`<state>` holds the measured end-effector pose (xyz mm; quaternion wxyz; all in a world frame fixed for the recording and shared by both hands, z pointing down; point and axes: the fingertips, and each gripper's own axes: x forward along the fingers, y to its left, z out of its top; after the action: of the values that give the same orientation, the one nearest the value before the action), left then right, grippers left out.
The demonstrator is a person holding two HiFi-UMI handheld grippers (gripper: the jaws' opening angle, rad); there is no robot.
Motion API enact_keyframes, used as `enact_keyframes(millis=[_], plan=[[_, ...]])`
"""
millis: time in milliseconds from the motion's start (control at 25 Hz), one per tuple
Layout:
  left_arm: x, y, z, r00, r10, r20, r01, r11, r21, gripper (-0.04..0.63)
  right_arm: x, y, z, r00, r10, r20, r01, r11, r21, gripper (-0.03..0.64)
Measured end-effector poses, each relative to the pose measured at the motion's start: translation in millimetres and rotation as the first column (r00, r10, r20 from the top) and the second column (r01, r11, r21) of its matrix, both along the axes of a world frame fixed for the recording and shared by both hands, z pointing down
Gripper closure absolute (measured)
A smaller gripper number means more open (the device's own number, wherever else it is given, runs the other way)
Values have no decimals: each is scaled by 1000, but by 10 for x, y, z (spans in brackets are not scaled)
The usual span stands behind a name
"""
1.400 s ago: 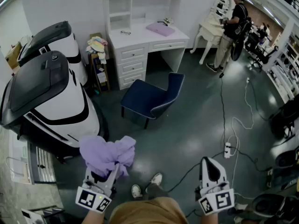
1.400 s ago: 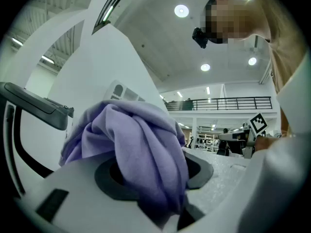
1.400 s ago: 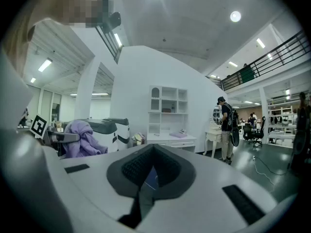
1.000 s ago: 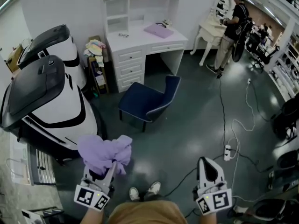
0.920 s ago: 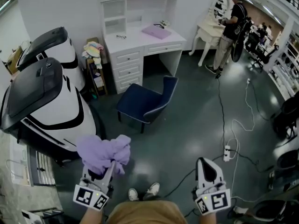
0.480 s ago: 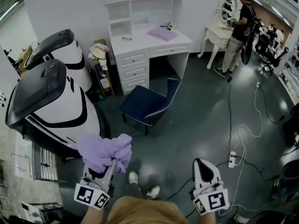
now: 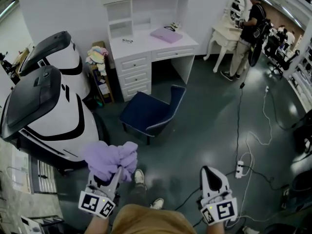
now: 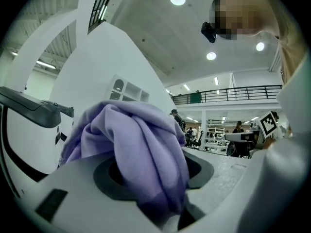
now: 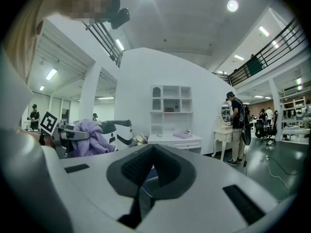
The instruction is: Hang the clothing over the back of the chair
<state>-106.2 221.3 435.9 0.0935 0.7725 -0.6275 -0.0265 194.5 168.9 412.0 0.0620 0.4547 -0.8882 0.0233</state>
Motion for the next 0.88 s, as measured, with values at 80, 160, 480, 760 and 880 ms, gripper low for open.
enact_keyframes(millis=[80,160,480,760,880], plan=[[-56,-284,26,1000,21,3,-21,1000,1,388,-72,-245,32,1000,12,-11,-12,1000,-7,612],[-154,-626,82,999,40,-4,-40,999,-10,388,-186,-544,29,999,26,-21,-26,1000,-10,611],[-651,-2074,166,987,155,-34,-157,987,-40,387,-777,-1748,-101,992,120,-43,-120,993,-9,612],[-810,-2860,241,954,296,-38,-298,953,-48,387,-1127,-2313,-116,978,204,-49,-205,979,-14,611],[-793,-3085,311,942,331,-48,-333,940,-68,387,-1109,-2467,-101,969,243,-50,-245,969,-26,611]])
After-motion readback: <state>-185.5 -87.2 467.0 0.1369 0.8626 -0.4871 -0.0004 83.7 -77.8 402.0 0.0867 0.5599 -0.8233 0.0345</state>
